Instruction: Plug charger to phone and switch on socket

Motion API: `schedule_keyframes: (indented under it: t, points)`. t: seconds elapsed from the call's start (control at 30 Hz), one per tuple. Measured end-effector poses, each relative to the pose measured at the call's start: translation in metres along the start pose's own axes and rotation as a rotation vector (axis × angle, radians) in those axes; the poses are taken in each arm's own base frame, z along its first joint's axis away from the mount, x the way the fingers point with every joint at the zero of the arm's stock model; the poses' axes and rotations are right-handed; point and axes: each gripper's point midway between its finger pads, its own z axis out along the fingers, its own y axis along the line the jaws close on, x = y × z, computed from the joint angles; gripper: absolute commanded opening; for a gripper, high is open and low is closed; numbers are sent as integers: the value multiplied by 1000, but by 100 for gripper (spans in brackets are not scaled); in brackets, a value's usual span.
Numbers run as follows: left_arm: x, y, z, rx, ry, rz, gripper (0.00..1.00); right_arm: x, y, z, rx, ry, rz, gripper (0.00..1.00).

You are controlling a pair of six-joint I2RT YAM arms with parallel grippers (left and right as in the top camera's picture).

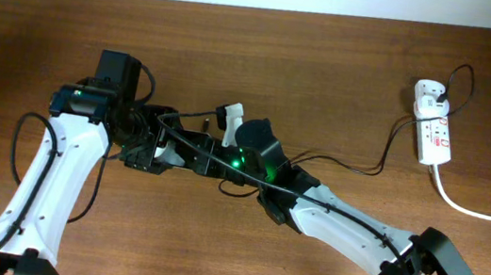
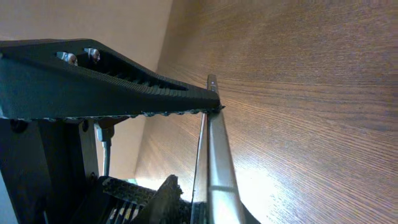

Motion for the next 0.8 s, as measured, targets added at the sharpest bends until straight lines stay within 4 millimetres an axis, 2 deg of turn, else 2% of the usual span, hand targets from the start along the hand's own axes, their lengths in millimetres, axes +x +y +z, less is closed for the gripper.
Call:
schedule_keyframes:
  t: [0.17, 0.27, 0.37, 0.4, 0.5, 0.6, 0.67, 0.8]
  points:
    - [0, 0, 0, 1, 0, 0, 20, -1, -1, 0, 6, -8, 0, 16]
    - [0, 0, 0, 1, -1, 1, 37, -2, -1, 0, 5, -11, -1, 15]
    - [0, -1, -1, 8, -2, 3, 48, -3, -1, 0, 5, -18, 0, 10]
    - [0, -2, -2, 13, -3, 5, 52, -4, -1, 0, 6, -20, 1, 5]
    - [0, -4, -4, 24, -7, 9, 65, -5, -1, 0, 8, -28, 35, 4]
    - [0, -4, -4, 28, -9, 10, 87, -6, -1, 1, 4, -31, 38, 4]
    - [0, -5, -4, 30, -9, 4, 98, -8, -1, 0, -4, -29, 37, 4]
    - [3, -3, -4, 25, 5, 7, 99, -18, -4, -6, -28, -24, 34, 4]
